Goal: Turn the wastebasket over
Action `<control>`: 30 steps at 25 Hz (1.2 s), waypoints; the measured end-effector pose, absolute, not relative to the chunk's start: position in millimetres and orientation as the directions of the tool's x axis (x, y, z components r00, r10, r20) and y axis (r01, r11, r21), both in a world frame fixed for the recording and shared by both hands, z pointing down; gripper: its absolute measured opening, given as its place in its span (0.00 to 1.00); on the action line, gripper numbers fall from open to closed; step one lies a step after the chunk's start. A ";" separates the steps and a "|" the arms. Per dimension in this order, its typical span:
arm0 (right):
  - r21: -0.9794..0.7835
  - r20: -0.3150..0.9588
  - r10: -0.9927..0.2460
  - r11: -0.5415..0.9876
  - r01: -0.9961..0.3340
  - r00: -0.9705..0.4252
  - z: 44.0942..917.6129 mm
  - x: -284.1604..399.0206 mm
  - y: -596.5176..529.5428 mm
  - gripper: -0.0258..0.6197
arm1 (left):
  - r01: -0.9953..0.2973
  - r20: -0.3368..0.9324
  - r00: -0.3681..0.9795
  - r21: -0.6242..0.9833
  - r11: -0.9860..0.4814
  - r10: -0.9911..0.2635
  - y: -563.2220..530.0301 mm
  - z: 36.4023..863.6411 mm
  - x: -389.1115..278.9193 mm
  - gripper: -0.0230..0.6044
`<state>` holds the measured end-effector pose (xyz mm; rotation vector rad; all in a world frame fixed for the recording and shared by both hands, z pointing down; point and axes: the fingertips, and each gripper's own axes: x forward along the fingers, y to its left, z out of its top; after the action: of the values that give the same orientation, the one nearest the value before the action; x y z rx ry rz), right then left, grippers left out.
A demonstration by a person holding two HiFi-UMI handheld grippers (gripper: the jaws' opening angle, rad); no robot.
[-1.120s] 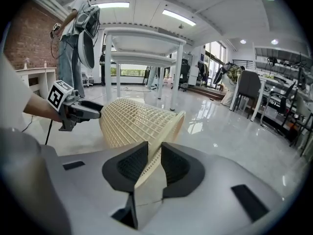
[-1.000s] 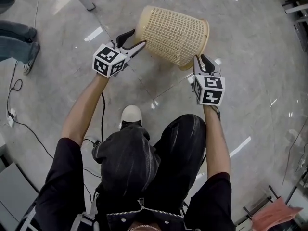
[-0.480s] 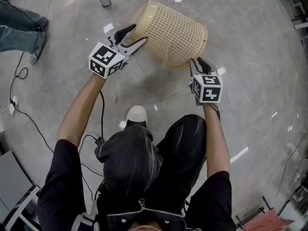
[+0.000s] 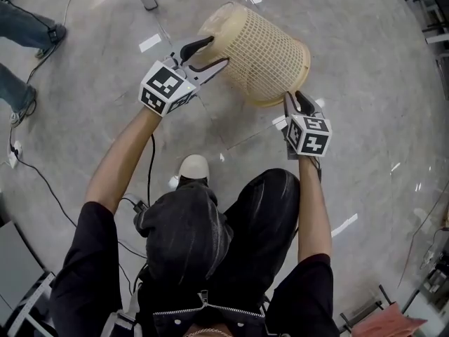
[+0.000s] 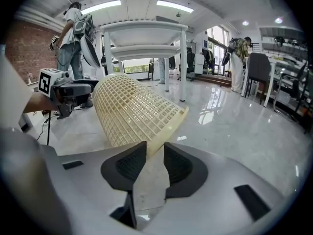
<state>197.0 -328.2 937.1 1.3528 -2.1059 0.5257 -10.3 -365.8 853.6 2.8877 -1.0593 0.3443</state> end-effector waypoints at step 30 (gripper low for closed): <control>-0.118 0.751 -0.606 0.267 -0.956 -0.262 1002.1 260.0 -293.6 0.20 | -0.547 0.157 0.837 0.184 -0.817 -0.525 -345.4 828.8 76.1 0.33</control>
<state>260.0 -293.6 1002.1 1.4065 -1.9607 0.7805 76.1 -345.4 828.8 2.7957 -0.8263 0.1455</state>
